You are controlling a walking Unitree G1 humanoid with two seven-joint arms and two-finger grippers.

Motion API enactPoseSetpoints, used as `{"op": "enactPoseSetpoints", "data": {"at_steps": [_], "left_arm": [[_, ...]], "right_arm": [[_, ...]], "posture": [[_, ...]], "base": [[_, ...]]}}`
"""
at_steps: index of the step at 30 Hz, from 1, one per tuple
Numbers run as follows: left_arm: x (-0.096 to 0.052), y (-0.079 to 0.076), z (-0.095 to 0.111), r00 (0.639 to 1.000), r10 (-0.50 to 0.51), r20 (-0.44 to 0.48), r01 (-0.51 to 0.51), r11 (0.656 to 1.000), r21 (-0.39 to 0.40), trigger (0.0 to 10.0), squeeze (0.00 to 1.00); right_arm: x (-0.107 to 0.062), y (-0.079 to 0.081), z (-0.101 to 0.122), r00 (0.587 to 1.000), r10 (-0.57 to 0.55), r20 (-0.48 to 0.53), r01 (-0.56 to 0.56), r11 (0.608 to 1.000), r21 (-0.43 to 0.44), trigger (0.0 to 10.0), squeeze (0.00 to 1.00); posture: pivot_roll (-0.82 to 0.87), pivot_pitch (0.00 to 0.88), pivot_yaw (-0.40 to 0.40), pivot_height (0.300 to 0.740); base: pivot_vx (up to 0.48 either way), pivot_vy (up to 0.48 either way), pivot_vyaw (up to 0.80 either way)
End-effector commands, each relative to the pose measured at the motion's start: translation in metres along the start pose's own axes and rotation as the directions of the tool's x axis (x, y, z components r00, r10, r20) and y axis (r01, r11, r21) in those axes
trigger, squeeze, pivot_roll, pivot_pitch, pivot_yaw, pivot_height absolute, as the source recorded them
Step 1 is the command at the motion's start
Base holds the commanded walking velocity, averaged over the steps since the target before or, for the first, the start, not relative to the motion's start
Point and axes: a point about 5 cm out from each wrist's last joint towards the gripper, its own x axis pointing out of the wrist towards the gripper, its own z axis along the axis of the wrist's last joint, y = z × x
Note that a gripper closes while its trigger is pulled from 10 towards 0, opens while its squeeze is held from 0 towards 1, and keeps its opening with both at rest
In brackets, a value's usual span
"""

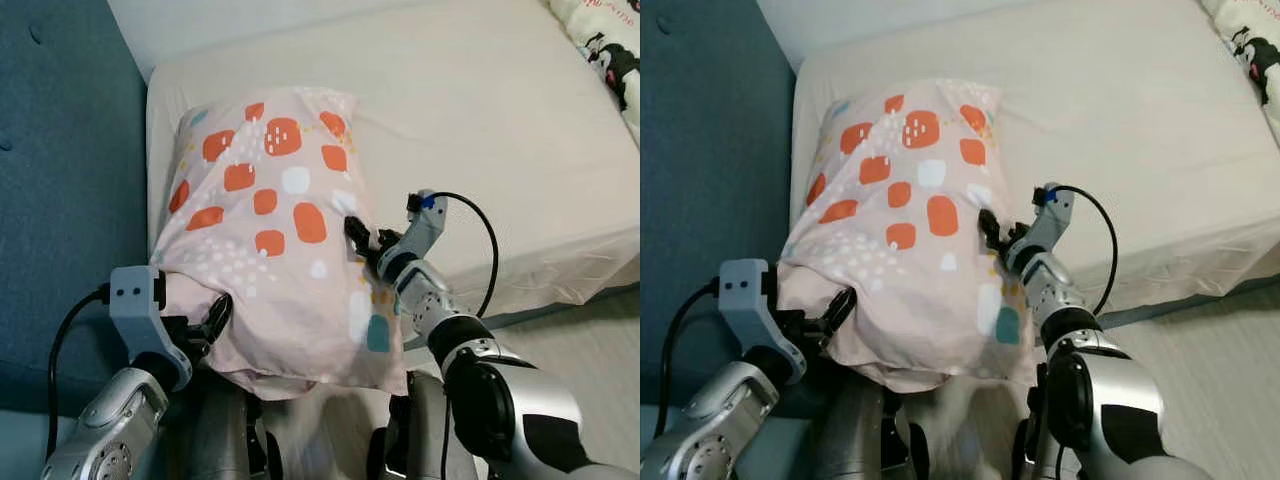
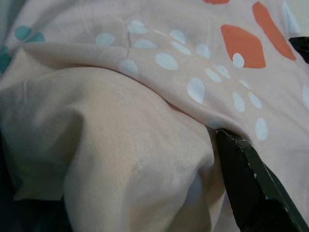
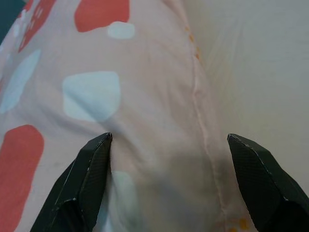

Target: Clean up the room

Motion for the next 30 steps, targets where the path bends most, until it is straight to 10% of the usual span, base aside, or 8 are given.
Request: {"op": "enactPoseSetpoints", "data": {"at_steps": [1,3,4,5,30], "left_arm": [[-0.002,-0.002,0.001,1.0,-0.004,-0.008,0.004,1.0,0.011,10.0,0.0],[-0.002,-0.002,0.001,1.0,-0.004,-0.008,0.004,1.0,0.011,10.0,0.0],[-0.002,-0.002,0.0,1.0,-0.003,-0.01,0.003,1.0,0.011,10.0,0.0],[-0.003,-0.001,0.0,1.0,-0.001,-0.014,0.001,1.0,0.011,10.0,0.0],[0.0,-0.011,-0.005,0.999,-0.02,-0.046,0.022,0.999,0.038,10.0,0.0]], "right_arm": [[-0.002,-0.002,-0.011,0.999,-0.005,-0.041,0.006,1.0,0.021,10.0,0.0],[-0.002,-0.002,-0.011,0.999,-0.005,-0.041,0.006,1.0,0.021,10.0,0.0],[-0.002,-0.001,-0.011,0.999,0.006,-0.044,-0.004,1.0,0.027,7.3,0.0],[-0.002,-0.001,-0.012,0.999,0.013,-0.045,-0.012,0.999,0.039,0.4,0.0],[0.003,0.003,0.001,0.999,-0.03,-0.015,0.03,0.999,0.038,0.0,0.0]], "posture": [[0.26,0.424,0.037,0.581],[0.26,0.424,0.037,0.581],[0.26,0.423,0.038,0.581],[0.26,0.42,0.037,0.581],[0.25,0.41,0.03,0.581]], "base": [[0.0,0.0,0.0],[0.0,0.0,0.0],[0.0,0.0,0.0],[0.0,0.0,0.0],[0.0,0.0,0.0]]}}
